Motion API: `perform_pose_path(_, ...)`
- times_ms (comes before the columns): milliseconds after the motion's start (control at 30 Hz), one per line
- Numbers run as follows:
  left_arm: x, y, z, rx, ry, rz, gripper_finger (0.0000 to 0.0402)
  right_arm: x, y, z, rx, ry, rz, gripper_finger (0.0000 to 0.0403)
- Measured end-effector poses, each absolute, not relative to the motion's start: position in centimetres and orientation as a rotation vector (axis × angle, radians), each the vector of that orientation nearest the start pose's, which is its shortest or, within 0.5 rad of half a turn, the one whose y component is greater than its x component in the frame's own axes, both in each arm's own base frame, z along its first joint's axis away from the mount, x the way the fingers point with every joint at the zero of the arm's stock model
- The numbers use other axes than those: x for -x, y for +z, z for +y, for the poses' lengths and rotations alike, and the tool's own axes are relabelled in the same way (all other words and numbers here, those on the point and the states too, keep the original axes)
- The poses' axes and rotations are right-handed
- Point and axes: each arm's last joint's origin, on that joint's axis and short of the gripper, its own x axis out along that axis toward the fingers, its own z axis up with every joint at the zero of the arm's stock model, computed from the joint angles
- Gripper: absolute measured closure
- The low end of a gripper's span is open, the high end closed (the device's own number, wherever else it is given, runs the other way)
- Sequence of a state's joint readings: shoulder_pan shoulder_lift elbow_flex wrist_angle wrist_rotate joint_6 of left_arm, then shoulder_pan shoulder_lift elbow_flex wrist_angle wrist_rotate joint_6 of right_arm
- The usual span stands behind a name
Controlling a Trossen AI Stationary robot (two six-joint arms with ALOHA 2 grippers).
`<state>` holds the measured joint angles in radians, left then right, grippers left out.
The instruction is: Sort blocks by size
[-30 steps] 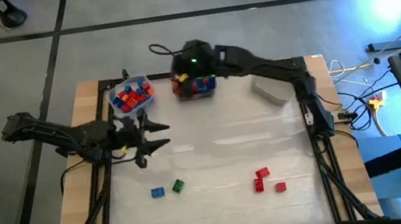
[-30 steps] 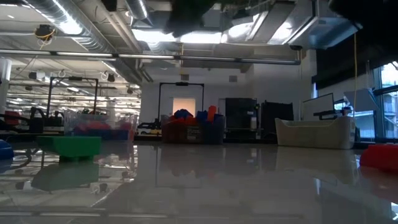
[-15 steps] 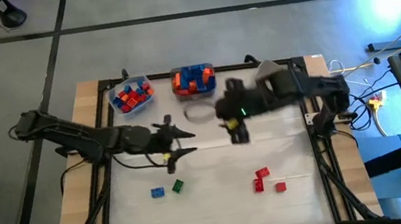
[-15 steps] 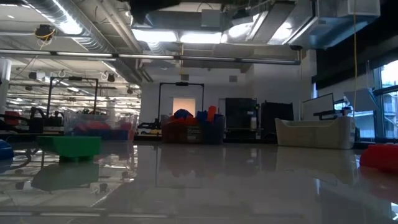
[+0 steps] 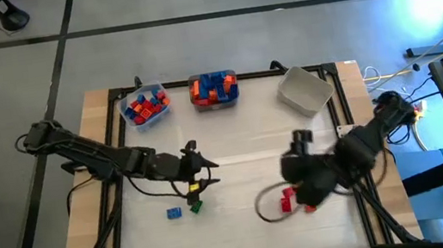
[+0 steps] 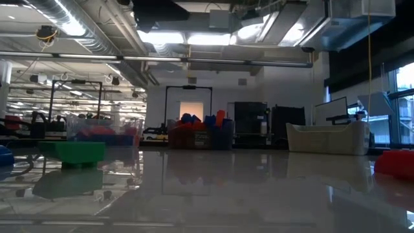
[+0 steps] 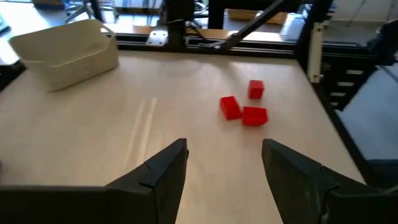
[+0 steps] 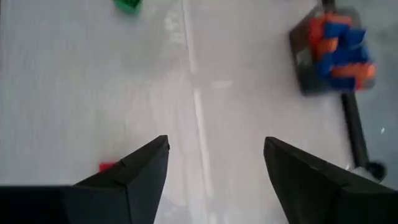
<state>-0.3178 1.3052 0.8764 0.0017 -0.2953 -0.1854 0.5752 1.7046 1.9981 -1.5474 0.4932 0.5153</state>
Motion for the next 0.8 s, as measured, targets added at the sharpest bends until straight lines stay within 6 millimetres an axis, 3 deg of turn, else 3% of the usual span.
perform_pose_path(333, -26.7, 26.9, -9.9, 0.049, -0.043, 0.432, 0.0205, -18.2, 32.4, 18.7, -0.105, -0.217, 1.074, 0.0139)
perform_pose_path(567, -26.7, 27.1, -9.9, 0.053, -0.043, 0.416, 0.0205, -16.8, 27.3, 20.0, -0.302, -0.271, 1.194, 0.0139)
perform_pose_path(800, -26.7, 27.0, -9.9, 0.051, -0.042, 0.421, 0.0205, -16.8, 24.2, 20.2, -0.310, -0.199, 1.236, 0.0139)
